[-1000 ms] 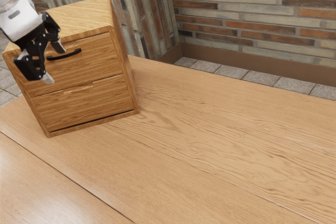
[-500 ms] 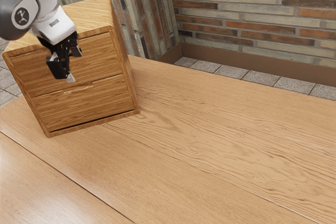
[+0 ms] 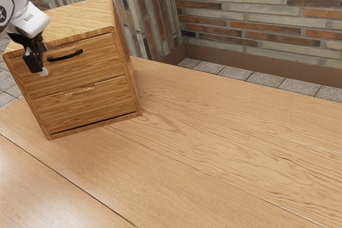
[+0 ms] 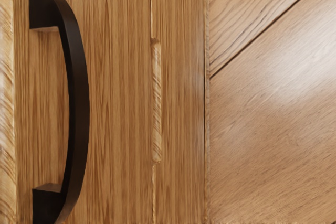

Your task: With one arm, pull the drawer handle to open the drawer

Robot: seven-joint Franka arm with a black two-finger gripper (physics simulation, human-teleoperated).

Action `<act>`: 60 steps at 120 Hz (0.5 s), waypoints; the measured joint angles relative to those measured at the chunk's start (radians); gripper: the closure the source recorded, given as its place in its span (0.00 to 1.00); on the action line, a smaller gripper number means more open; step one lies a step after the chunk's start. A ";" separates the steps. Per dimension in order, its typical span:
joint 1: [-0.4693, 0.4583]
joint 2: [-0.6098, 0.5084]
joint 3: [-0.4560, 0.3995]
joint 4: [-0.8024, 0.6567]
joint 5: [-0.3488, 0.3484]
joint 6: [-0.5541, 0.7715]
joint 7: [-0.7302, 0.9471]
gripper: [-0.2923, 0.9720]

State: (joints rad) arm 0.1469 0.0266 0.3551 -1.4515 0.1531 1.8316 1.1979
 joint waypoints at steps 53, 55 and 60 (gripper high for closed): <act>-0.177 -0.002 -0.009 0.011 -0.004 -0.011 -0.042 0.23; -0.184 -0.002 -0.009 0.011 -0.004 -0.012 -0.044 0.23; -0.197 -0.003 -0.009 0.011 -0.003 -0.014 -0.049 0.23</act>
State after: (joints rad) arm -0.0499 0.0241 0.3458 -1.4408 0.1497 1.8181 1.1487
